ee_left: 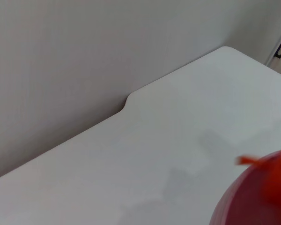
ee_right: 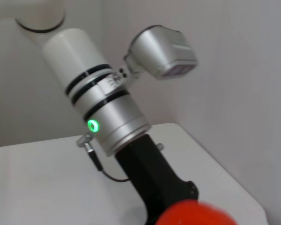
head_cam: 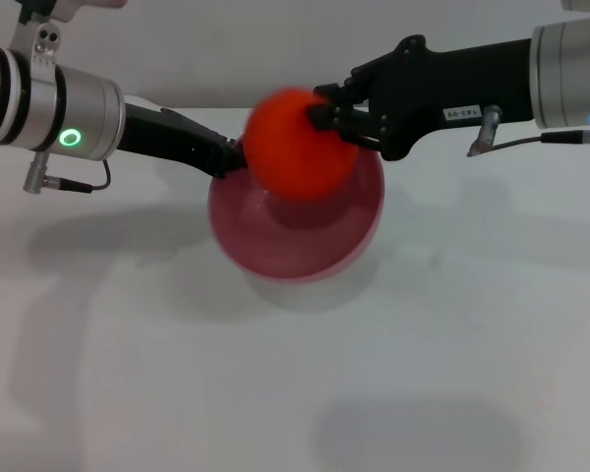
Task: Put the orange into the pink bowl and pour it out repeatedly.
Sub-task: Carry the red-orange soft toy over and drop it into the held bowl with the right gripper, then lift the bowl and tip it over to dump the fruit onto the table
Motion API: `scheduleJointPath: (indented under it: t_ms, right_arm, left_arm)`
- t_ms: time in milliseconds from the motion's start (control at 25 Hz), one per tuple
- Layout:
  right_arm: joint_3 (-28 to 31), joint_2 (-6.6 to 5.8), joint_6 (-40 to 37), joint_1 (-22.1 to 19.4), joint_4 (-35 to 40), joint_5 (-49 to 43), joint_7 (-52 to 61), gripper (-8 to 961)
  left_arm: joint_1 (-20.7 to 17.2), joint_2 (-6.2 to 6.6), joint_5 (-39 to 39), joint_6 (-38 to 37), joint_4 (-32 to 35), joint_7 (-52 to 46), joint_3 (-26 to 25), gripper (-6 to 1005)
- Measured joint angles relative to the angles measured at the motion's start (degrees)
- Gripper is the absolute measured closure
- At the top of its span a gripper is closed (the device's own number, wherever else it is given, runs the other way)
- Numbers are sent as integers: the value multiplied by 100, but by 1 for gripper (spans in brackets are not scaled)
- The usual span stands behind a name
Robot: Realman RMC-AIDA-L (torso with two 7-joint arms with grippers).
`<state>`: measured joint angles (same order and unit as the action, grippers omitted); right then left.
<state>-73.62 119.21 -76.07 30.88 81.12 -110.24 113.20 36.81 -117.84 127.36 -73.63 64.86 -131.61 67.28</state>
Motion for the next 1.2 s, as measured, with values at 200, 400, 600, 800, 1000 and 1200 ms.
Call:
scheduleJointPath:
  t_ms: [200,400,600,800,1000,1200]
  right_arm:
    - [56,5,253,-78,-116,7,-87,741]
    - [119,23,513,-187,-124,67,-206,593]
    - [332,26,1332,-786,-440,1544,-1293,501]
    - [374,-2,1307,-1599,-1610,5195,-4452,427]
    - [378,0,-45,-1896,-3184,7865,-6724,425]
    - [599,-4,-887,-1917,-4367,9032,-7570,425]
  left_arm:
    - [56,-2,-3,20,-43,-2,39,954]
    - [157,-4,-3,85,-210,-3,61,954]
    - [153,-29,-167,527,-213,-3,430,954]
    - [78,-37,-633,1409,-161,-5,1189,954]
    - [58,-60,-897,2236,-157,14,1859,955]
    - [-42,-63,-1010,3450,-166,55,2493,955]
